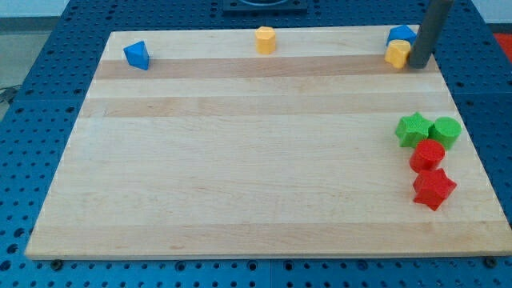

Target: Slide the yellow heart slightly to the bottom left side of the blue cube

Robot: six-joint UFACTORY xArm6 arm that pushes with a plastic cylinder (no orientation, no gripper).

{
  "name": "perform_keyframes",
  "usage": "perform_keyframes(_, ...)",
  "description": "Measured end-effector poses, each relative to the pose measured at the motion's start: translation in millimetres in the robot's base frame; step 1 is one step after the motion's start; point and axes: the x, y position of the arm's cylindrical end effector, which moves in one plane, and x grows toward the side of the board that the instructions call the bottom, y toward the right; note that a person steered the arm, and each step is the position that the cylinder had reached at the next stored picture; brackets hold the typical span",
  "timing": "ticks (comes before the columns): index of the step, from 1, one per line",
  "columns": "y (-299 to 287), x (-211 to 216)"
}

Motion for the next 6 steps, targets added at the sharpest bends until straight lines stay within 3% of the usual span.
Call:
perform_keyframes(1,9.0,-7.5)
perform_keyframes(3,-79.1,8.3)
perform_keyframes(5,-90.3,8.3)
perform_keyframes(6,-126.9,9.4)
